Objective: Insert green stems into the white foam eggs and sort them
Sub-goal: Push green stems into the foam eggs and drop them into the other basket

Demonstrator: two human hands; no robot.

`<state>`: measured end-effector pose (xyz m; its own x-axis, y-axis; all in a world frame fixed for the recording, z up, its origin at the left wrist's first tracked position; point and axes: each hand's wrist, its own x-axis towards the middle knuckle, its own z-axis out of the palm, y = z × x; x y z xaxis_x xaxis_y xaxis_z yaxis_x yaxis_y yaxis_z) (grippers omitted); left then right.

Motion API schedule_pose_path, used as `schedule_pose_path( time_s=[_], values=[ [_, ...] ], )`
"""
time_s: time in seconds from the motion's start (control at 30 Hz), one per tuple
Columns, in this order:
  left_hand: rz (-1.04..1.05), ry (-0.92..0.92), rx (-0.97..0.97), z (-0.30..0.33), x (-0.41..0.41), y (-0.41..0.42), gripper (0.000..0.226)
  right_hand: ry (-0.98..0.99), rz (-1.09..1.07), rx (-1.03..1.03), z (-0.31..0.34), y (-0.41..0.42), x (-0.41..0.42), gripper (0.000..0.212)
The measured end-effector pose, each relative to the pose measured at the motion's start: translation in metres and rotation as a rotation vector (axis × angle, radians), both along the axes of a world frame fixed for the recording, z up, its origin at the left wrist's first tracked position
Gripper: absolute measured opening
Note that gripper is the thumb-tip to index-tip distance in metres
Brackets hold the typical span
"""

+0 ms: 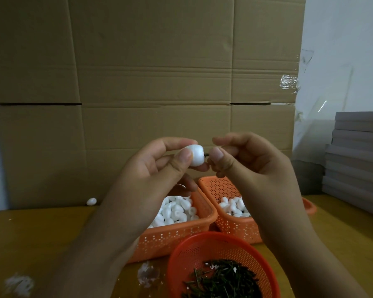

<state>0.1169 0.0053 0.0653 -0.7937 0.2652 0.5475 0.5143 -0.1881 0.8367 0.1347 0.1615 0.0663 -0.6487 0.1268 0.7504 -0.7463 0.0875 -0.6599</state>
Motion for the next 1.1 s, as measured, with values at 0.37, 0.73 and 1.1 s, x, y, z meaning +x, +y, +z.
schedule_pose_path(
  time_s=[0.37,0.73,1.1],
  values=[
    [0.009,0.027,-0.013,0.002,-0.001,-0.003,0.028,0.015,-0.041,0.062,-0.003,-0.001,-0.002,0.022],
    [0.038,0.084,-0.046,-0.003,-0.003,0.001,0.026,0.055,-0.124,0.075,-0.005,0.000,-0.004,0.024],
    [0.084,0.084,-0.032,-0.002,-0.003,0.001,0.023,0.060,-0.118,0.198,-0.004,0.004,-0.007,0.004]
  ],
)
